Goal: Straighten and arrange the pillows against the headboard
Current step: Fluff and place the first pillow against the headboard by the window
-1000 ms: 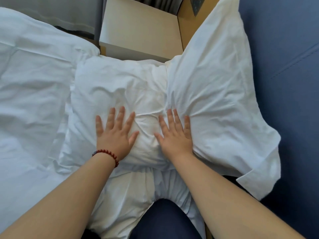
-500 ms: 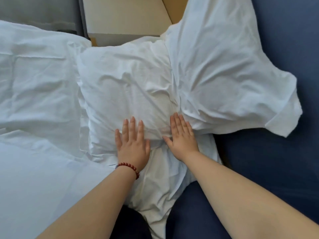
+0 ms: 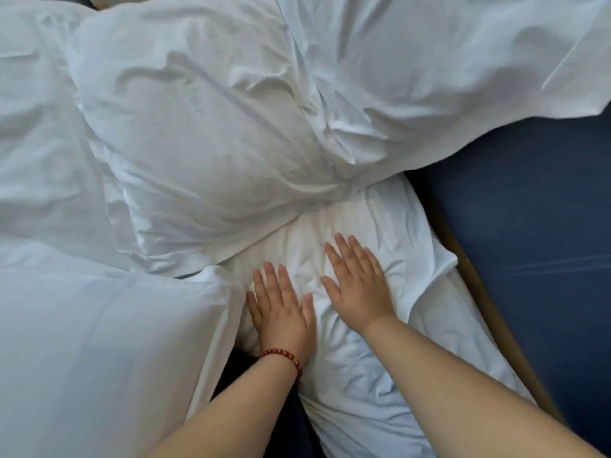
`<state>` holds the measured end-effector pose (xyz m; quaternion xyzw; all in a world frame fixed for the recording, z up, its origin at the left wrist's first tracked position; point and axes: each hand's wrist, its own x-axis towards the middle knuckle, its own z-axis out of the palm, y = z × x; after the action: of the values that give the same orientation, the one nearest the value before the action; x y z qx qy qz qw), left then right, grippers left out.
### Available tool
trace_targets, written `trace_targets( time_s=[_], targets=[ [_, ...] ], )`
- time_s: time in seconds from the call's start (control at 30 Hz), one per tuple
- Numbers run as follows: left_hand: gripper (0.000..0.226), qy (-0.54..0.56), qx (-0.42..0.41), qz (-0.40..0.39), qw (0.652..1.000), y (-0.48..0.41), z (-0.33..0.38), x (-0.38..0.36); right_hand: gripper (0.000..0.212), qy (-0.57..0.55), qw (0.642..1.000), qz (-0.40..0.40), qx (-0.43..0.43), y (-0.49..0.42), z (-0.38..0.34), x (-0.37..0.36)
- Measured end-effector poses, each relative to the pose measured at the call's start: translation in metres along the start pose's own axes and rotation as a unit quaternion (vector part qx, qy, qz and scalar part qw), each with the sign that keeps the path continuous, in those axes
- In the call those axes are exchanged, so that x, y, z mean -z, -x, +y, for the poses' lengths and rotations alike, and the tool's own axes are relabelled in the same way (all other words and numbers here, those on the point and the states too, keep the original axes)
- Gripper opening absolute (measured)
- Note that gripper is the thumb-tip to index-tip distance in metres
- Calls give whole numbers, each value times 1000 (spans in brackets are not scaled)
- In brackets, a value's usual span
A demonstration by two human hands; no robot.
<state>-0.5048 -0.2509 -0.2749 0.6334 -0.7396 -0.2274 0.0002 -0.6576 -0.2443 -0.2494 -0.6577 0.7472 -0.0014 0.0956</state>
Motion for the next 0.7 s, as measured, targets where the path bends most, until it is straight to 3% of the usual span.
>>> trace_targets(
  time_s=[0.23, 0.43, 0.7],
  targets=[
    [74, -16, 53, 13, 998, 3, 18, -15, 62, -7, 1000, -28, 6, 52, 26, -14],
    [68, 97, 144, 5, 985, 42, 80, -17, 70, -39, 996, -64, 38, 64, 42, -1],
    [74, 21, 139, -34, 989, 72, 130, -41, 59, -39, 990, -131, 29, 111, 93, 16]
  ],
)
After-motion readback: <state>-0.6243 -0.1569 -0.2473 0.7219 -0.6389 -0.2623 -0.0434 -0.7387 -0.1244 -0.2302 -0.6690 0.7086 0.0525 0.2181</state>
